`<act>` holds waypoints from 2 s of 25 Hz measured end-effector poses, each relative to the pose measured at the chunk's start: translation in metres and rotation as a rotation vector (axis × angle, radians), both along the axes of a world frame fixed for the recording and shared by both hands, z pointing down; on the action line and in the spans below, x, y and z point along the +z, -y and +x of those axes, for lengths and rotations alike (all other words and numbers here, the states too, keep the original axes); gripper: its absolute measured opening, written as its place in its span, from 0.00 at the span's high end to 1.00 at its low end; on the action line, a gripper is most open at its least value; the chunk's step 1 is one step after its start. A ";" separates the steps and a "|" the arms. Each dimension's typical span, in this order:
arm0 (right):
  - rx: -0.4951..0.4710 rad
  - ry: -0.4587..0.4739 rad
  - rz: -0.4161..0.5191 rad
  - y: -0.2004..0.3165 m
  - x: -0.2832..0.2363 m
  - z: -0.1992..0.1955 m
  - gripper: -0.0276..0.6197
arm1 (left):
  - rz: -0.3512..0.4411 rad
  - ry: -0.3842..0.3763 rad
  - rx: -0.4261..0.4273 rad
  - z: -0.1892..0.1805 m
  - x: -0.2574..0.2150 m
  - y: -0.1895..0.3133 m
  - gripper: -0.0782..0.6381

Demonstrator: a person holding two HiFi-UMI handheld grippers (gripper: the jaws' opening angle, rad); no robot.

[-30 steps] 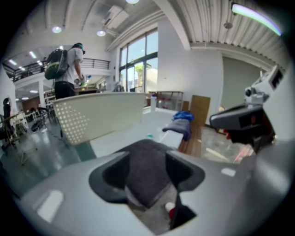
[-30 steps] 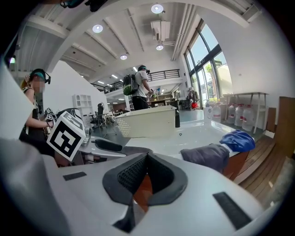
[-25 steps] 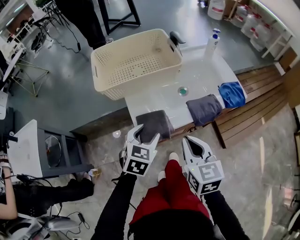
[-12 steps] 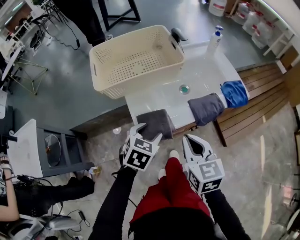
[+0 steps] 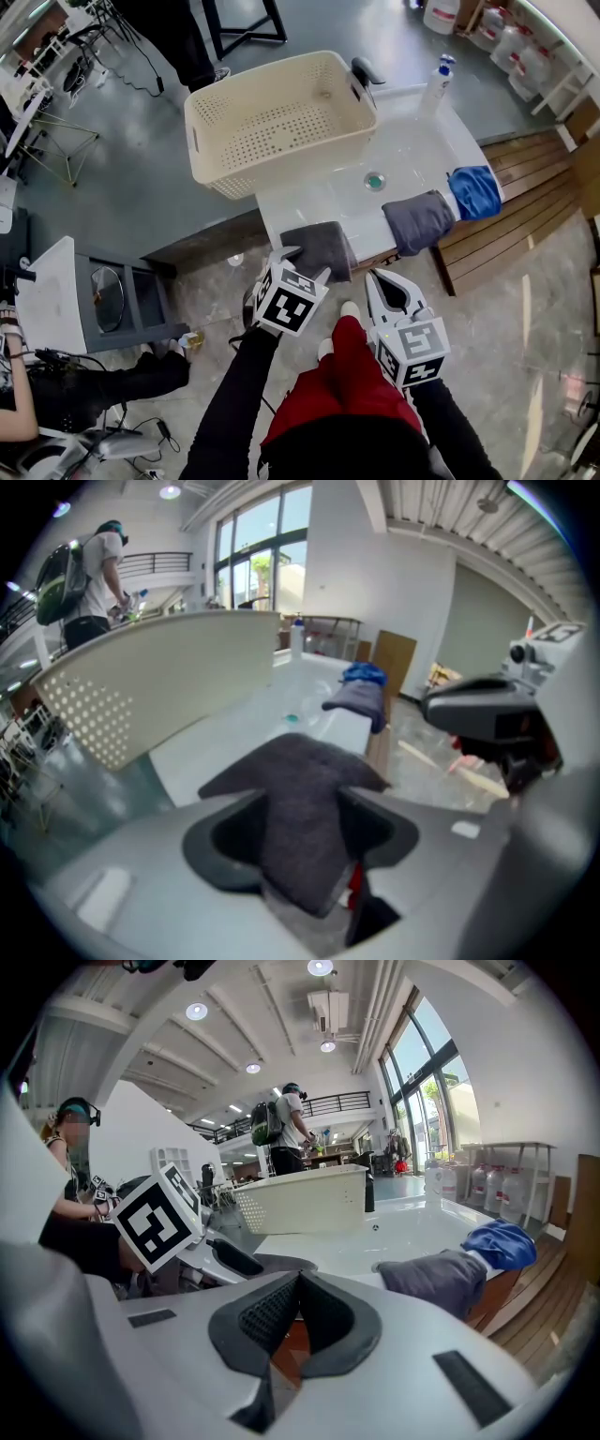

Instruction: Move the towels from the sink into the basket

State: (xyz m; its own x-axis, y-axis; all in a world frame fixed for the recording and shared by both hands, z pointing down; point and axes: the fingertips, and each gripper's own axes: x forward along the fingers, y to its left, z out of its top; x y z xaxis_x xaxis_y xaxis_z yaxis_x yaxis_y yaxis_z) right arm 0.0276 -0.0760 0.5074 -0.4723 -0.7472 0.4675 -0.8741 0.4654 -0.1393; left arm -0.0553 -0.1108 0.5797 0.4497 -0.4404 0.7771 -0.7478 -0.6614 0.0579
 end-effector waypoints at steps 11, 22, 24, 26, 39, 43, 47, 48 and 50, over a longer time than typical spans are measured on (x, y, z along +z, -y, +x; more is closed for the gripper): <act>0.008 -0.005 -0.005 0.004 0.000 0.007 0.95 | 0.042 0.058 0.023 0.010 -0.001 0.009 0.73; -0.003 -0.020 -0.011 0.013 0.002 0.009 0.95 | 0.050 0.043 -0.002 0.012 -0.002 0.011 0.78; -0.004 -0.023 -0.016 0.014 0.003 0.010 0.95 | 0.060 0.036 -0.017 0.012 -0.003 0.012 0.79; -0.006 -0.027 -0.017 0.015 0.002 0.010 0.95 | 0.068 0.017 -0.037 0.013 -0.005 0.014 0.79; 0.022 -0.038 -0.001 0.026 -0.010 0.019 0.95 | 0.177 -0.079 -0.083 0.024 -0.050 0.044 0.79; 0.025 -0.037 0.013 0.029 -0.016 0.019 0.95 | 0.210 -0.129 -0.091 0.026 -0.071 0.049 0.79; 0.025 -0.036 0.030 0.034 -0.025 0.020 0.95 | 0.252 -0.135 -0.102 0.023 -0.092 0.053 0.79; 0.024 -0.036 0.035 0.036 -0.028 0.020 0.95 | 0.263 -0.136 -0.107 0.022 -0.098 0.054 0.79; 0.021 -0.037 0.048 0.040 -0.034 0.020 0.95 | 0.288 -0.143 -0.118 0.020 -0.110 0.057 0.79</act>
